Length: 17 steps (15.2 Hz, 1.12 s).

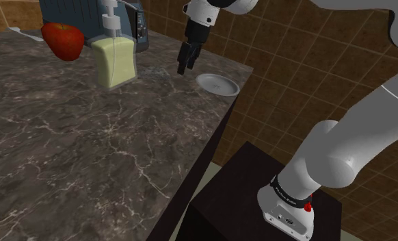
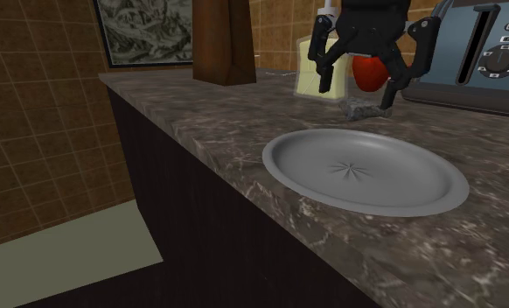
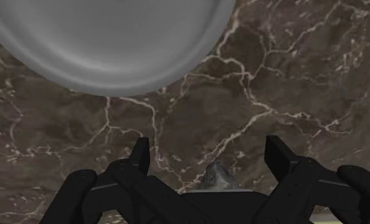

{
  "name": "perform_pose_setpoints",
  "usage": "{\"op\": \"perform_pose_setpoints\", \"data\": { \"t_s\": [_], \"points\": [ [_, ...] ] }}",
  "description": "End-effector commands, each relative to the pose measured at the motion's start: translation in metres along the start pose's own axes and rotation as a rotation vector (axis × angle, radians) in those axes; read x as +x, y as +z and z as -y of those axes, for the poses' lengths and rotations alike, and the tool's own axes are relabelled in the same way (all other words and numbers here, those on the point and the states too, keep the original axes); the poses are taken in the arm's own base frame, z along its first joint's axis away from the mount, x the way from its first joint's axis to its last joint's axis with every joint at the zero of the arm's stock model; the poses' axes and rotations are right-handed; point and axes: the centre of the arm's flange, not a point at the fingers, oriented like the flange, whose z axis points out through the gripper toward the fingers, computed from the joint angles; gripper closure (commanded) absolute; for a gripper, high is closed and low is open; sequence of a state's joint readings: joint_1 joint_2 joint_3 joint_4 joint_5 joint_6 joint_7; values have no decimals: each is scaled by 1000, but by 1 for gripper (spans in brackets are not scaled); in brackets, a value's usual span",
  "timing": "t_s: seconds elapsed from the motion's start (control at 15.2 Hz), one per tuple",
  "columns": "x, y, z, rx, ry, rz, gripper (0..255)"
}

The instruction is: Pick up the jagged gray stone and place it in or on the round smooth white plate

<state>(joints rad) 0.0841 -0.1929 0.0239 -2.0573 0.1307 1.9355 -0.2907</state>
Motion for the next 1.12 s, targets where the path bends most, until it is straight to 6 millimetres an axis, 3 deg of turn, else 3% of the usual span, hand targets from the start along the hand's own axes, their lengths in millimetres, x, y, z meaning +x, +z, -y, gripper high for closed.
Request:
{"op": "perform_pose_setpoints", "data": {
  "t_s": [0.0, 0.26, 0.73, 1.06],
  "points": [
    [24, 0, 2, 8, -32, -26, 0],
    [63, -1, 7, 23, -86, -70, 0],
    [66, 36, 8, 23, -86, -70, 0],
    [66, 39, 8, 23, -86, -70, 0]
  ]
}}
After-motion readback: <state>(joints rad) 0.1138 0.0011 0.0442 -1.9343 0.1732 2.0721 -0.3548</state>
